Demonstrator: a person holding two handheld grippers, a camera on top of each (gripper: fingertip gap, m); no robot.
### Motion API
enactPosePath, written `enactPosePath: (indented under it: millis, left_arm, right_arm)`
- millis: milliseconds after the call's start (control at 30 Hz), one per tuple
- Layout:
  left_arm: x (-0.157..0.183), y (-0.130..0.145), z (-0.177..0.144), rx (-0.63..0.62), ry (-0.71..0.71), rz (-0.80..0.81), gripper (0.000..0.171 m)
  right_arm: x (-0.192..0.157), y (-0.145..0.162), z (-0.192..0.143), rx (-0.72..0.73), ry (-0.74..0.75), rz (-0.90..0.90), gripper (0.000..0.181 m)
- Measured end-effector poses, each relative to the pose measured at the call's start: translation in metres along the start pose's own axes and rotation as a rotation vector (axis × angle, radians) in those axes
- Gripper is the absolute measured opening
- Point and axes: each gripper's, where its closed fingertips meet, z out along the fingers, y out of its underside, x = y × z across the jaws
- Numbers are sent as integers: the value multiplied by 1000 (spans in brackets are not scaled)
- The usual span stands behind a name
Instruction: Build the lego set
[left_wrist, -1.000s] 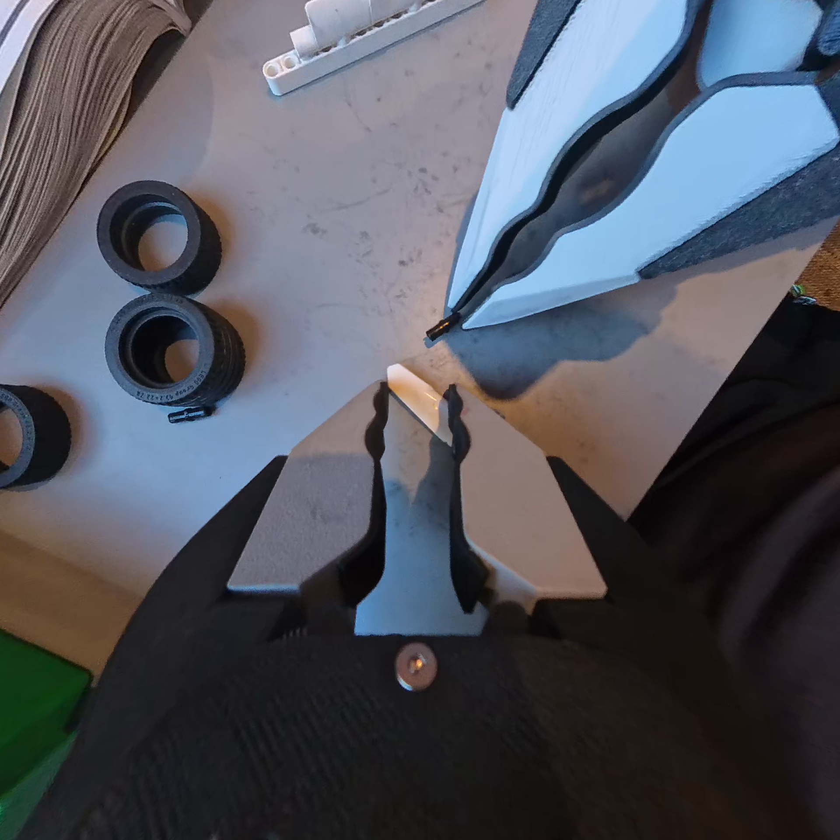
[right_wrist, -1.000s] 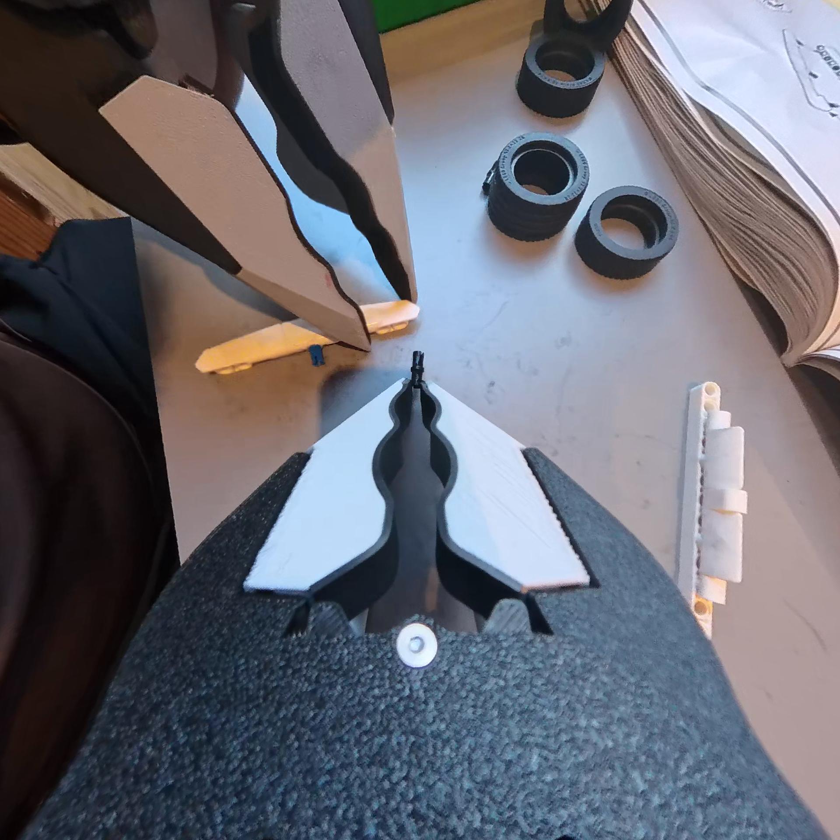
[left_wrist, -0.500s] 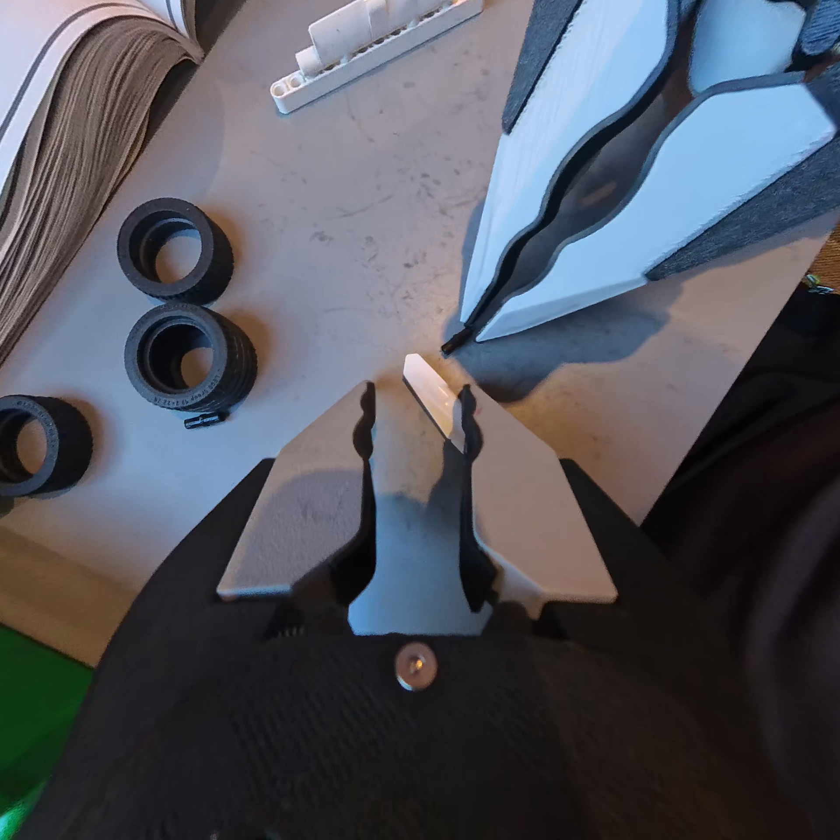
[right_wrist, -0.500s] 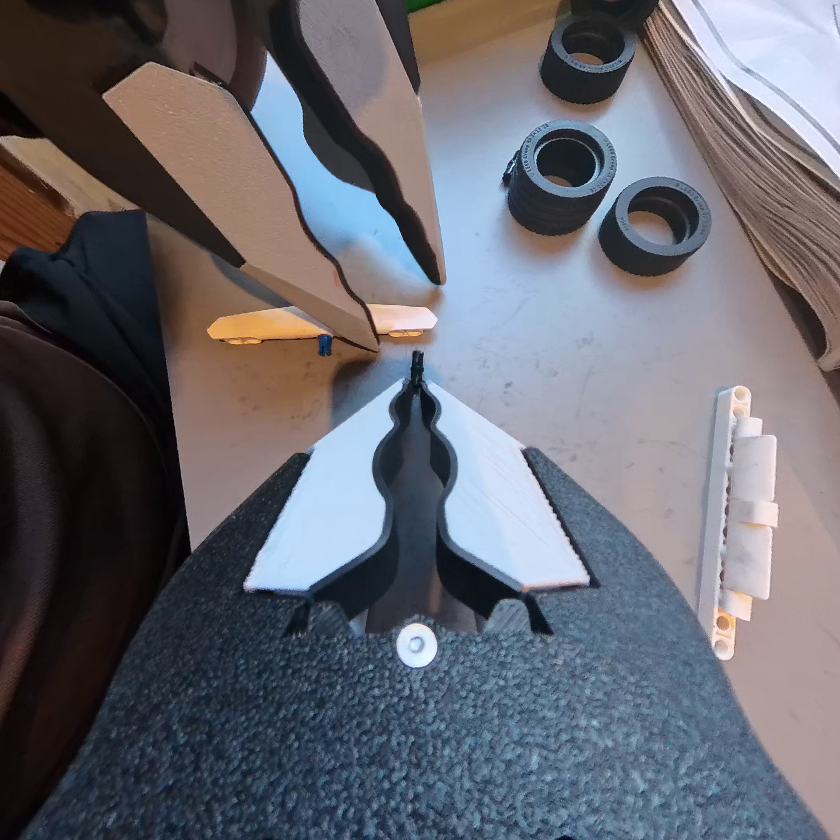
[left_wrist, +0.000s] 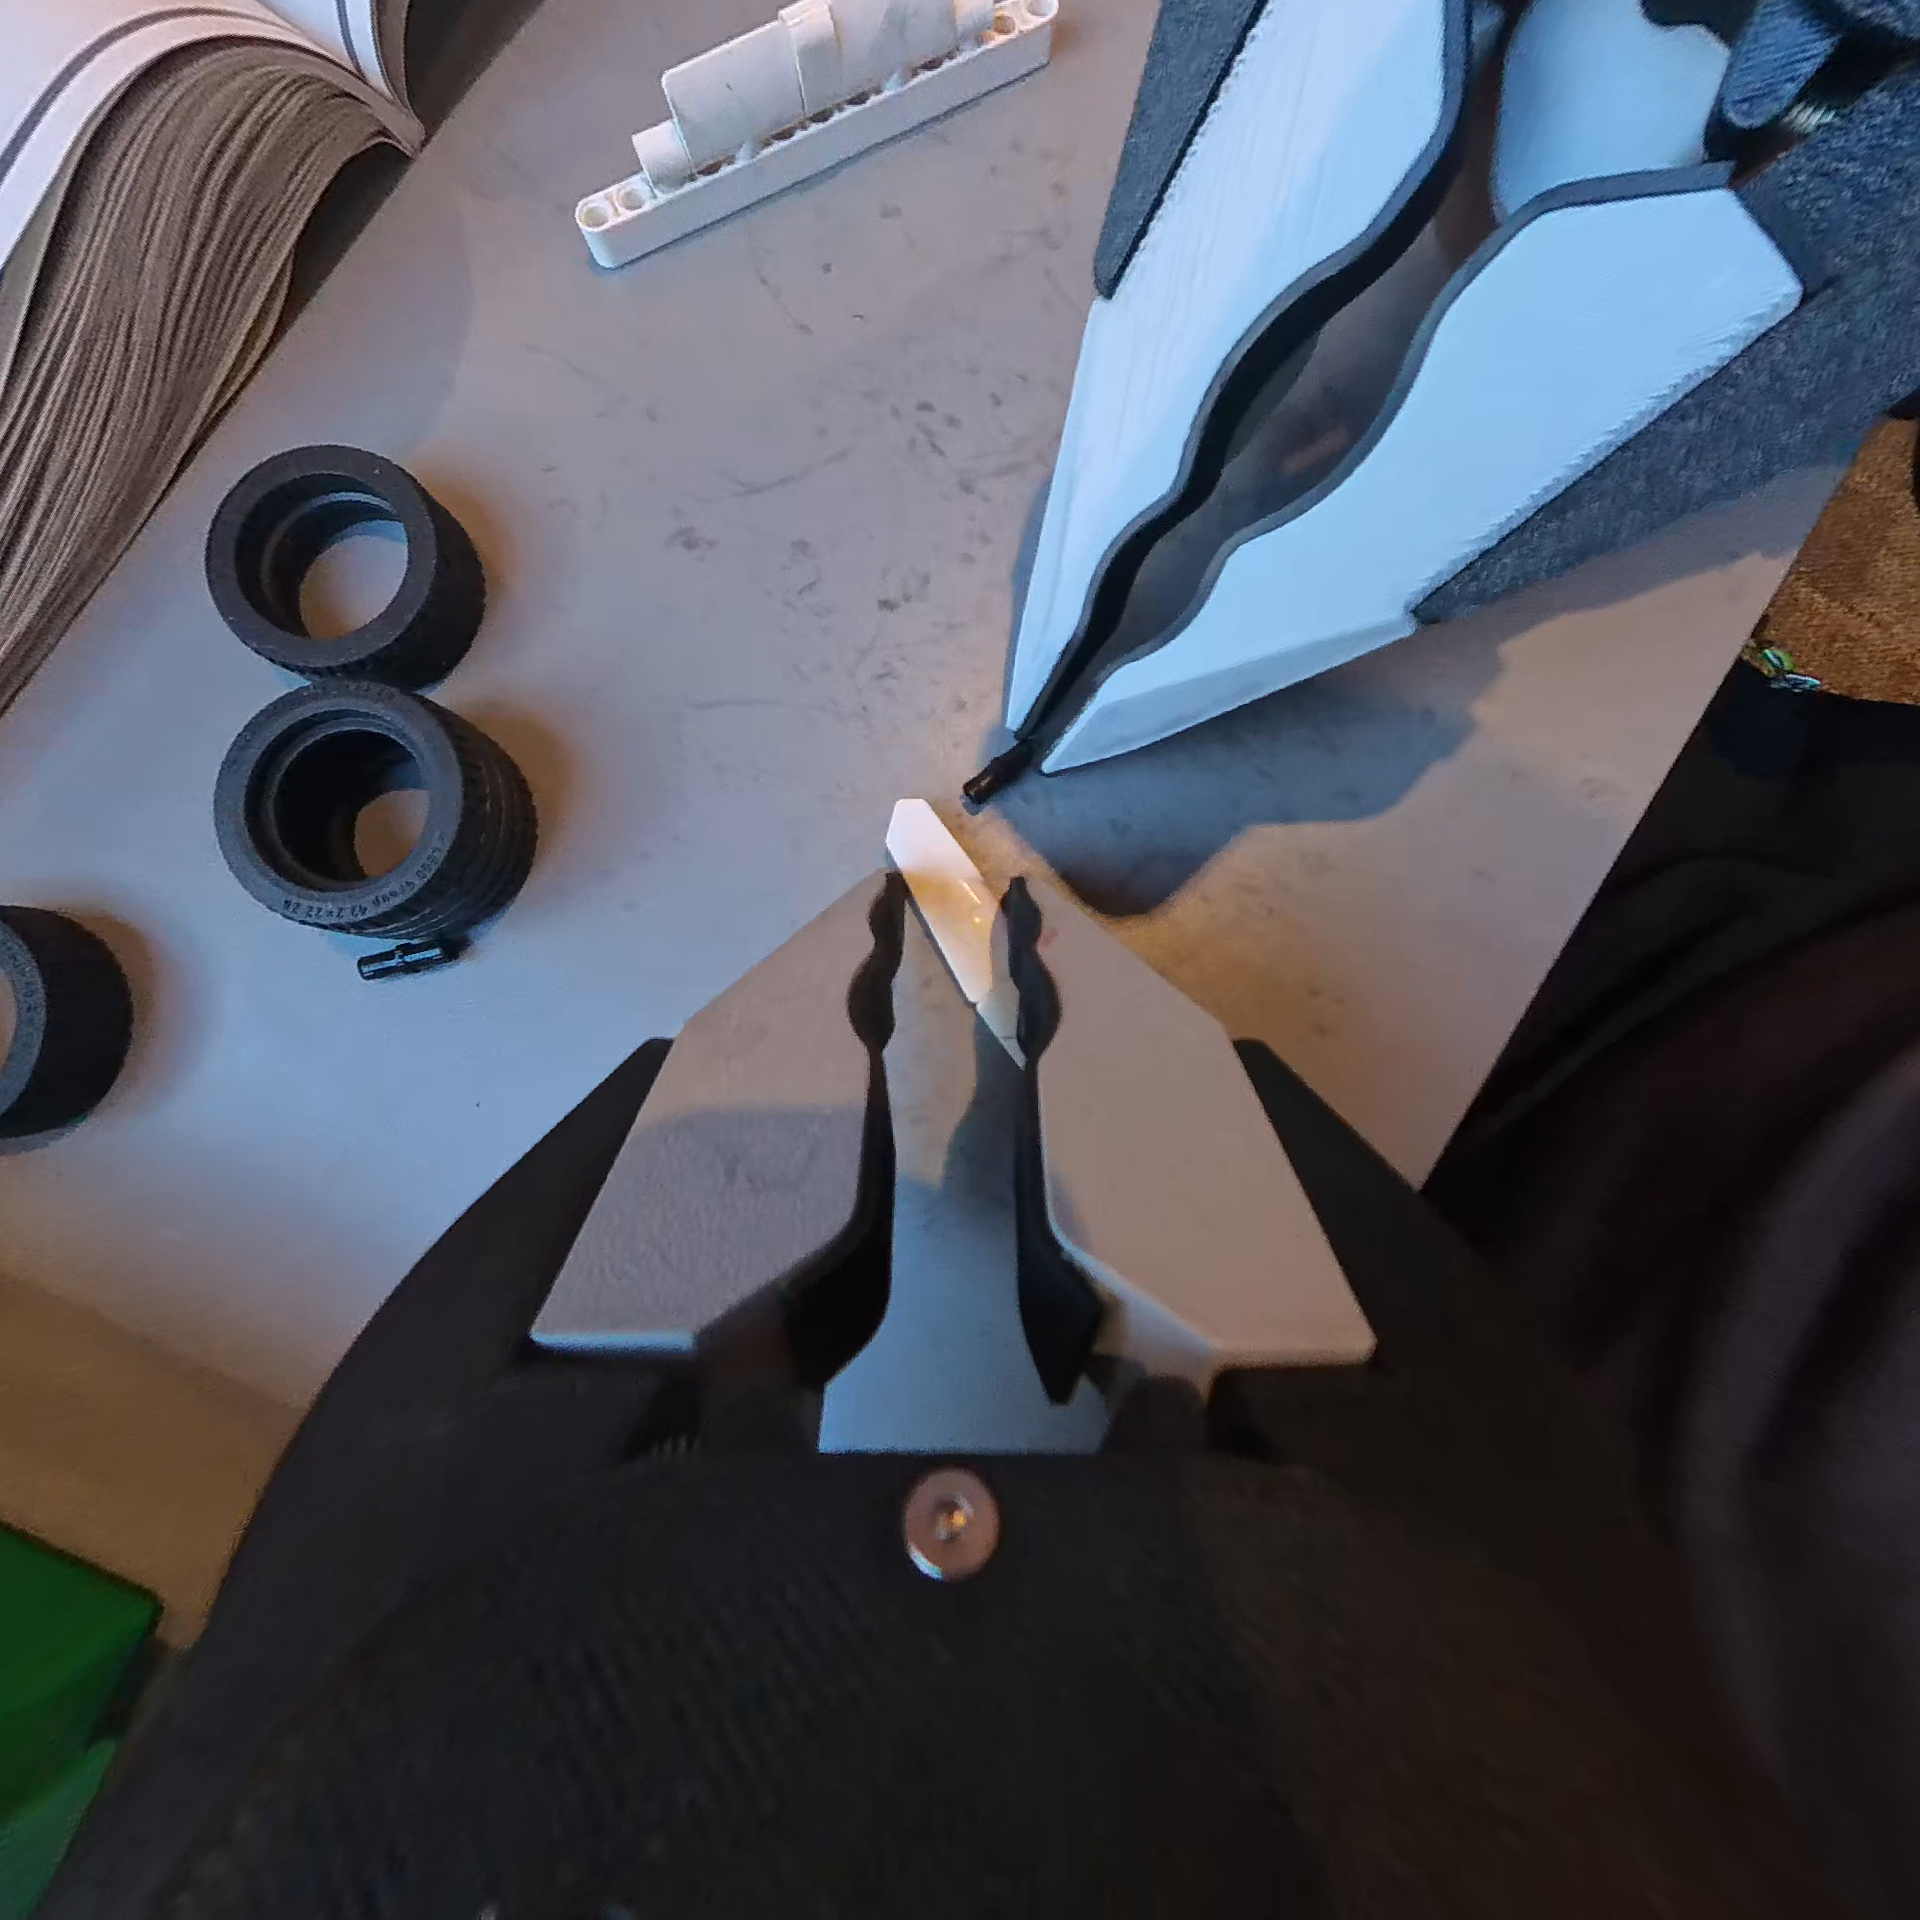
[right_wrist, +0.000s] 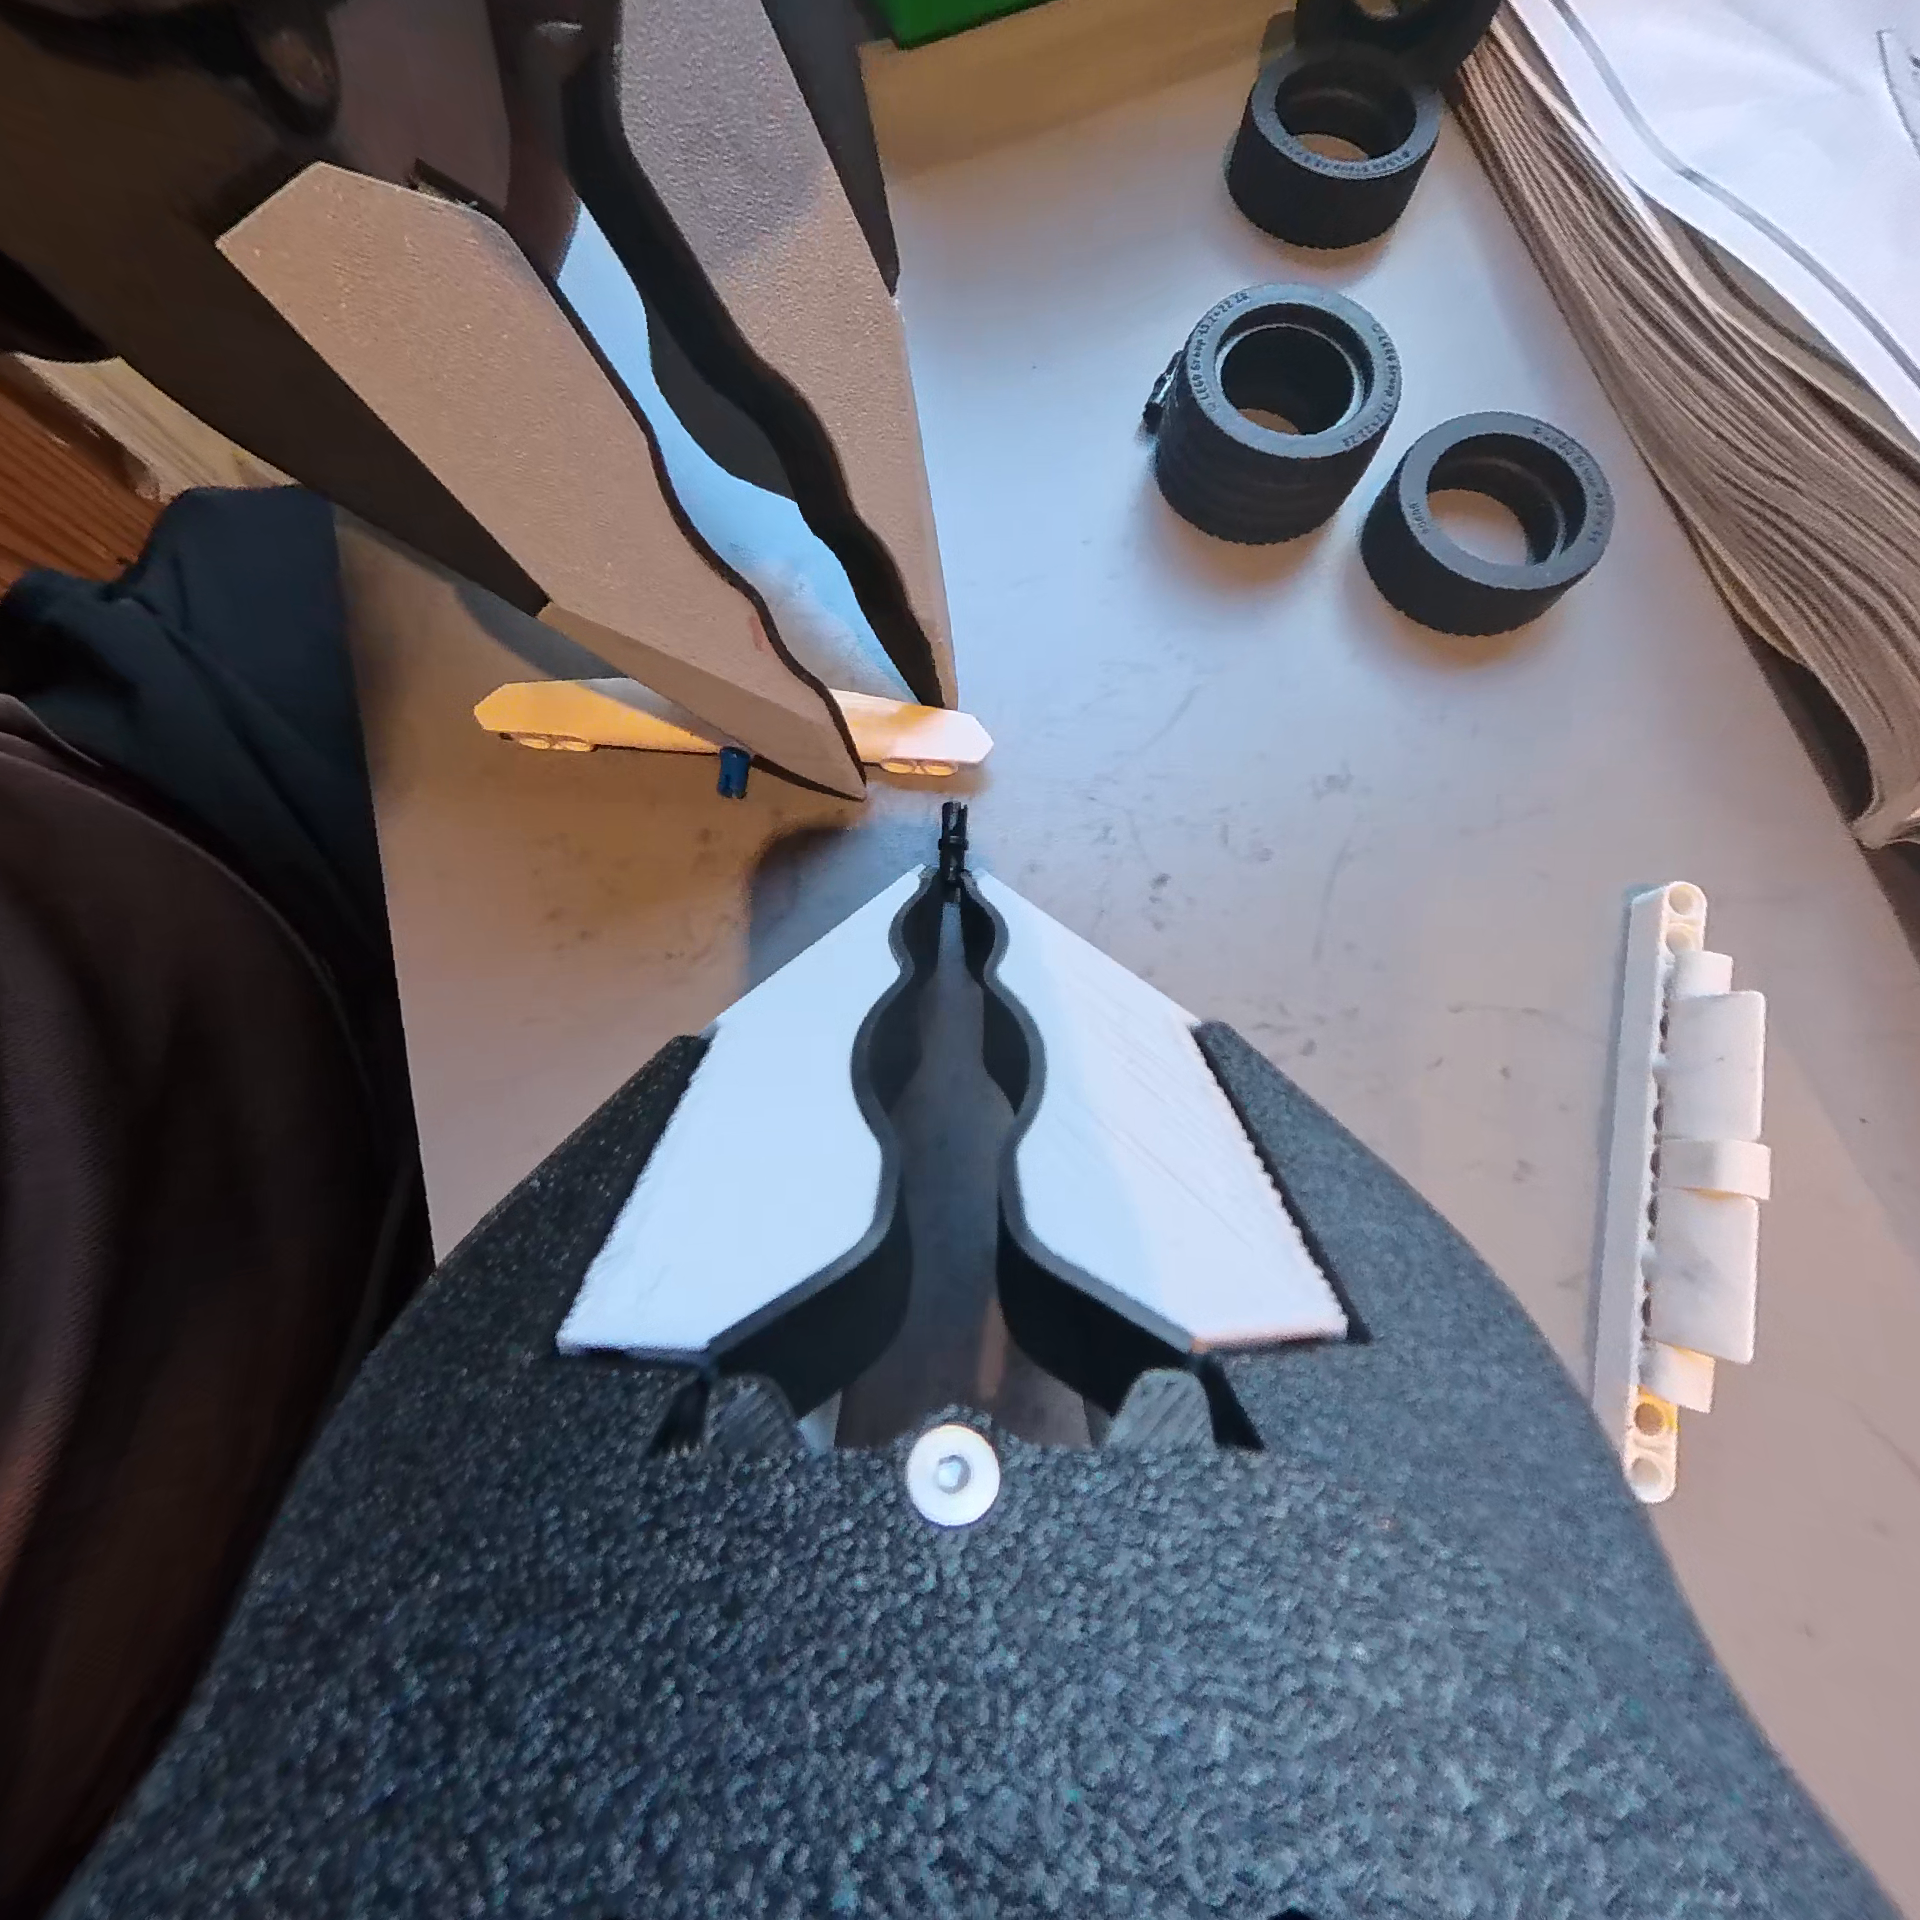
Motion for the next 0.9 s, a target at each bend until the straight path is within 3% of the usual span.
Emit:
enactPosePath:
  millis: [167, 267, 600, 900]
  left_arm:
    - [-1, 0, 0, 6, -6, -5, 18]
    - [-6, 2, -3, -5, -58, 15, 30]
    - [0, 2, -2, 13, -7, -3, 14]
    - [0, 1, -2, 53, 12, -27, 13]
  right_arm:
    - [1, 1, 0, -3, -5, 27, 3]
    - [0, 1, 1, -2, -18, 29, 4]
    - [-1, -2, 2, 2, -14, 21, 3]
    - [-9, -5, 6, -6, -42, 54, 2]
